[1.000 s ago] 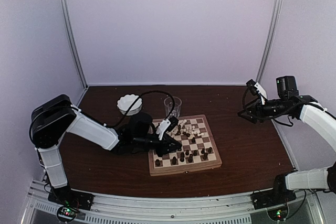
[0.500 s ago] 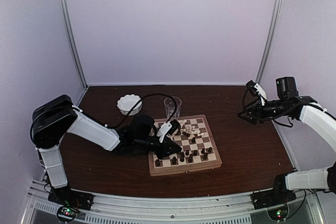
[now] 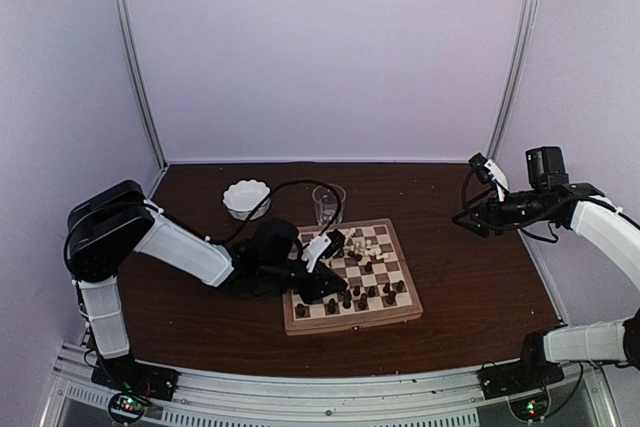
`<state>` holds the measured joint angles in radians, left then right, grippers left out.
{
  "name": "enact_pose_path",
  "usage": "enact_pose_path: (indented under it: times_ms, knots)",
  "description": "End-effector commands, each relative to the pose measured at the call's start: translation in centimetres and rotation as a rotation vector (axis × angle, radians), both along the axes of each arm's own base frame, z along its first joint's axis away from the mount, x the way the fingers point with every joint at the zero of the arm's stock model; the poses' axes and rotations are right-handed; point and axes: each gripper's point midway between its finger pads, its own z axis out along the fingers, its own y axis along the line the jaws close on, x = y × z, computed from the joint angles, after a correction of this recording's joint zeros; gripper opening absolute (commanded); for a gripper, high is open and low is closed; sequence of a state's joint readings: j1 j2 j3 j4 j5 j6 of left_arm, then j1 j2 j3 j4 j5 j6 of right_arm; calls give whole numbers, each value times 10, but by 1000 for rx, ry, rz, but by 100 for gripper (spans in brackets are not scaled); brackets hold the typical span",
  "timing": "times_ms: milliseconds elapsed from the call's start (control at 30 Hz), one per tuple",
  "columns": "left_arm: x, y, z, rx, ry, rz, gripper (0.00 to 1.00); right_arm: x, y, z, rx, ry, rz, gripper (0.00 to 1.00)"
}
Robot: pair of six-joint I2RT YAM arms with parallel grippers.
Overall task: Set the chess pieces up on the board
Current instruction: Place the pawn at e7.
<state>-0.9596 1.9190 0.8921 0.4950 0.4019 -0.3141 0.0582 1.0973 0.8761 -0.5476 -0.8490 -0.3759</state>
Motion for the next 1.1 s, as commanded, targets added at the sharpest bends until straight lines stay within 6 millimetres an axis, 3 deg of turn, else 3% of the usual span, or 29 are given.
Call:
enact_pose_path:
  times_ms: [0, 1067]
  knots:
    - [3, -7, 5, -15, -32, -9, 4, -1, -1, 6, 6, -41, 8, 65]
    - [0, -8, 5, -18, -27, -29, 11, 0, -2, 5, 6, -34, 4, 66]
